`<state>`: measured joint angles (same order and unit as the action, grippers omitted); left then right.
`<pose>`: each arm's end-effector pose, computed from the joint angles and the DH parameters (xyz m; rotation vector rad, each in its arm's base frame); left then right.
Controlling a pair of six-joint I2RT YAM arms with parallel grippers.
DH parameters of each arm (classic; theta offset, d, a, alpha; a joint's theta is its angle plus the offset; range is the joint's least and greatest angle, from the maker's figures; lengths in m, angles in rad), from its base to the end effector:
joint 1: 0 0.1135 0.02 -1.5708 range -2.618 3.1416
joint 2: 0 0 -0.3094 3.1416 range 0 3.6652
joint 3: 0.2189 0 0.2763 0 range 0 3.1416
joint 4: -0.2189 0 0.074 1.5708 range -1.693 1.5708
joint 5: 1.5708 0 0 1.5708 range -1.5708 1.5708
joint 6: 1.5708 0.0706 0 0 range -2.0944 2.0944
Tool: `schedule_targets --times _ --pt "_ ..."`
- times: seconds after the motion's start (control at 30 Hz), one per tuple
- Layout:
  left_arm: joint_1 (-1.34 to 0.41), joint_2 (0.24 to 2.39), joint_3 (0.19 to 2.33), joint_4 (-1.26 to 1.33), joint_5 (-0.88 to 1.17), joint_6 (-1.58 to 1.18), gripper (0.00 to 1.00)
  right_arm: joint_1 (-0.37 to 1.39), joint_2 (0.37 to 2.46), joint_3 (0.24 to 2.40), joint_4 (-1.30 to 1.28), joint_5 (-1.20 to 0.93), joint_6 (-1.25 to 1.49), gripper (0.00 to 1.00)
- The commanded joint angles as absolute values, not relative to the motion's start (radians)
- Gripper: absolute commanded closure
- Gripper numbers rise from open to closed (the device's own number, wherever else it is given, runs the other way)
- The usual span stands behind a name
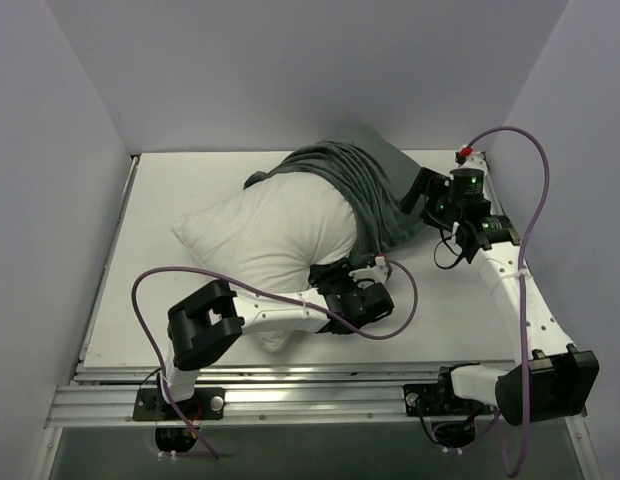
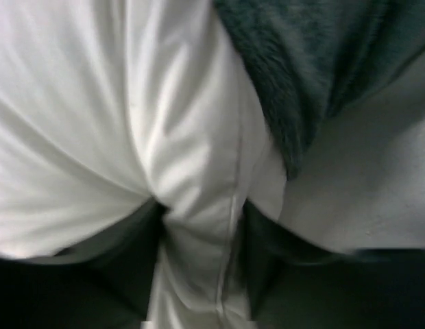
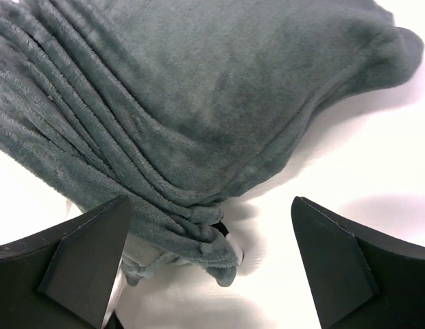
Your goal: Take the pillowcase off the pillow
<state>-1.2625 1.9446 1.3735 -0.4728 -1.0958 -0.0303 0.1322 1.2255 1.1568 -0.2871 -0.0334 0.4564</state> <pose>0.1951 -0.4057 0.2143 0.8917 1.8320 0.6527 0.3208 0.0450 0.3956 0.2923 1.9278 0.4243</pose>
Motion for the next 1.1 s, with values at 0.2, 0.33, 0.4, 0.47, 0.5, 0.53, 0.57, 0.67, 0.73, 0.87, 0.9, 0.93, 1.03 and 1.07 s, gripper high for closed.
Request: schedule_targets --times 0.2,0.33,0.4,0.47,0.5,0.53,0.57,0.67,0.73,0.87,0.9,0.93,1.03,1.07 --pt "-1.2 1.905 1.454 -0.598 -1.105 -0.155 0.98 0.121 1.161 1.146 -0.233 -0.078 0.449 0.04" --pt "-1.201 1.835 1.609 -0.735 -1.063 -0.163 0.98 0.121 1.132 1.167 -0.239 -0.051 0.445 0.04" --pt "-1.203 1.781 1.724 -0.767 -1.01 -0.138 0.98 0.121 1.114 1.181 -0.247 -0.034 0.437 0.06" --pt "-1.203 1.726 1.837 -0.77 -0.912 -0.091 0.98 0.121 1.092 1.204 -0.255 -0.009 0.428 0.06" --pt "-1.203 1.708 1.879 -0.772 -0.878 -0.074 0.98 0.121 1.086 1.21 -0.258 -0.003 0.425 0.06" --pt "-1.203 1.697 1.923 -0.773 -0.849 -0.046 0.98 0.121 1.077 1.216 -0.264 -0.003 0.42 0.06" --pt "-1.201 1.681 2.027 -0.782 -0.788 -0.038 0.98 0.121 1.06 1.232 -0.265 0.032 0.417 0.06" --pt "-1.187 1.674 2.196 -0.84 -0.685 -0.029 0.98 0.121 1.034 1.259 -0.278 0.055 0.403 0.06" --pt "-1.145 1.664 2.321 -0.877 -0.56 -0.075 0.98 0.121 1.026 1.272 -0.284 0.063 0.393 0.06" --pt "-0.921 1.528 2.228 -0.847 -0.31 -0.237 0.98 0.121 1.023 1.293 -0.291 0.043 0.376 0.07" --pt "-0.872 1.493 2.167 -0.806 -0.281 -0.265 0.98 0.121 1.023 1.292 -0.287 0.02 0.374 0.07" --pt "-0.823 1.461 2.022 -0.781 -0.223 -0.314 0.98 0.121 1.025 1.29 -0.281 0.011 0.367 0.07" --pt "-0.634 1.336 1.701 -0.681 -0.097 -0.426 0.98 0.124 1.035 1.276 -0.264 -0.072 0.362 0.08" --pt "-0.532 1.288 1.622 -0.657 -0.056 -0.454 0.98 0.126 1.045 1.273 -0.259 -0.087 0.361 0.09"
